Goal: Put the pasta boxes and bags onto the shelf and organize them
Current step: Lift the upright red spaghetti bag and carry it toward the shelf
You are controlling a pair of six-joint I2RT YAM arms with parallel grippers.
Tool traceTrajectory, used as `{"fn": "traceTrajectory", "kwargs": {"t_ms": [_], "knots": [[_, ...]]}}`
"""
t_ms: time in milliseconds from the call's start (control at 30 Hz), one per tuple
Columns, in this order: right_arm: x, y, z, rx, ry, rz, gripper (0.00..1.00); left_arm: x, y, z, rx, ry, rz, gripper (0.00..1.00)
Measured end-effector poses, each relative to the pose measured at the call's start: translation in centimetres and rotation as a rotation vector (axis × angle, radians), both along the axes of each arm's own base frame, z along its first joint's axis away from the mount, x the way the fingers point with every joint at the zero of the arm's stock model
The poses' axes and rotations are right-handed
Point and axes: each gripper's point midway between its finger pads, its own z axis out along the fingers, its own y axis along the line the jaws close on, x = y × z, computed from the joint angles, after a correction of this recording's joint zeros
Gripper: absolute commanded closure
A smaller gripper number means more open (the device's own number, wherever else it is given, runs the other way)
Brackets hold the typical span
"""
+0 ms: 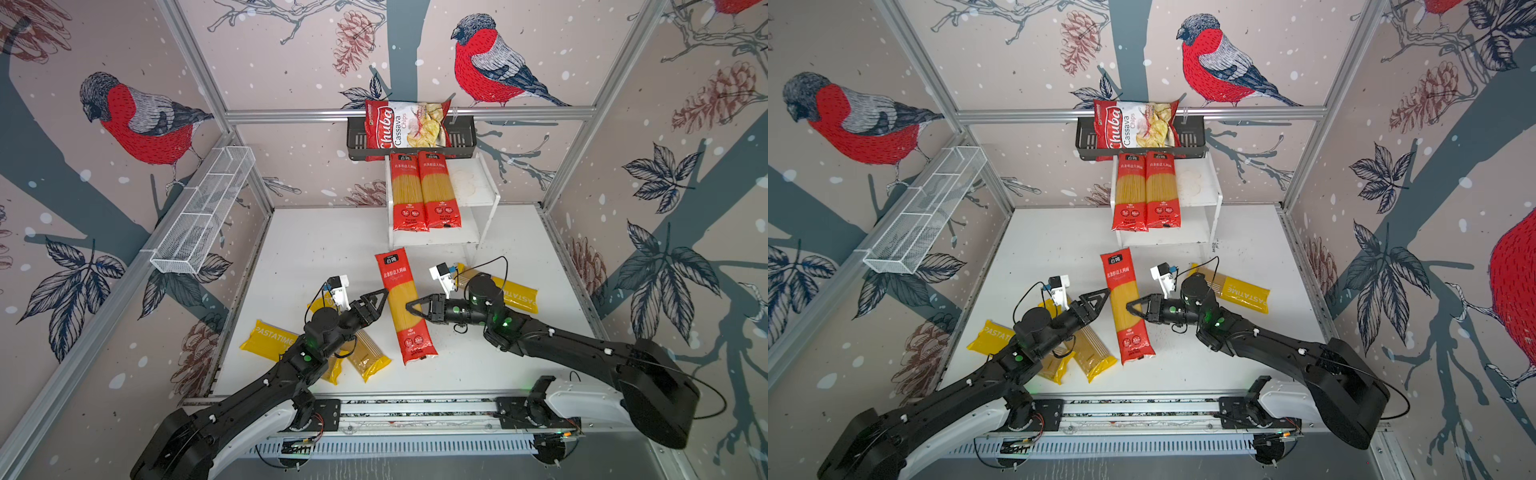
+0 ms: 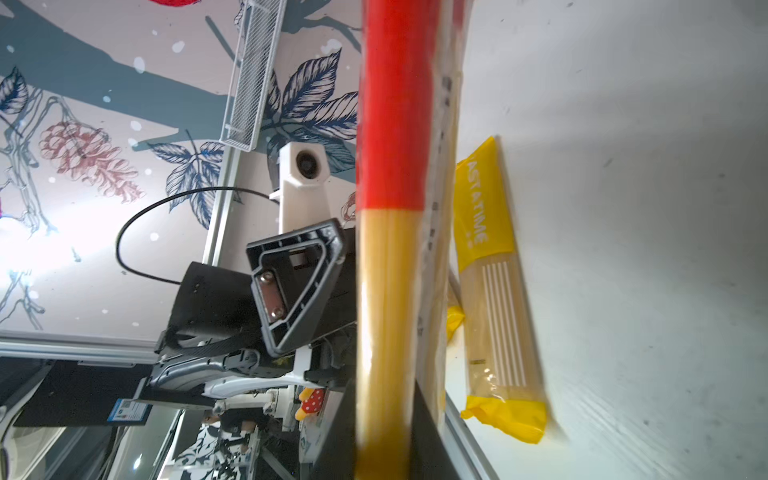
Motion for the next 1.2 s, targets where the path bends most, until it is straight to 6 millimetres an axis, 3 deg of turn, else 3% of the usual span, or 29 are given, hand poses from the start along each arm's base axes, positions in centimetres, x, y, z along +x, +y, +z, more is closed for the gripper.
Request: {"fn": "traceTrajectory", "kwargs": {"t_ms": [200, 400, 800, 967, 1200], "knots": [[-1.5, 2.0, 2.0, 0.029, -0.028, 0.050, 0.87, -0.6, -0.2, 2.5, -0.067, -0.069, -0.041, 0.32], [-2.1, 2.8, 3.3, 0.047, -0.044, 0.068, 0.87, -0.9, -0.8, 4.4, -0.130, -0.125, -0.085, 0.44], [-1.4, 2.9, 4.5, 0.064, -0.101, 0.029, 0.79, -0.3, -1.7, 8.3, -0.159, -0.205, -0.108, 0.78], [-1.3, 2.5, 5.0, 0.075, -0.120, 0.007, 0.76, -0.3, -1.9, 9.2, -0.157, -0.221, -0.122, 0.84], [-1.5, 2.0, 5.6, 0.094, -0.159, 0.005, 0.62, -0.9, -1.0, 10.6, -0.160, -0.258, -0.094, 0.86]]}}
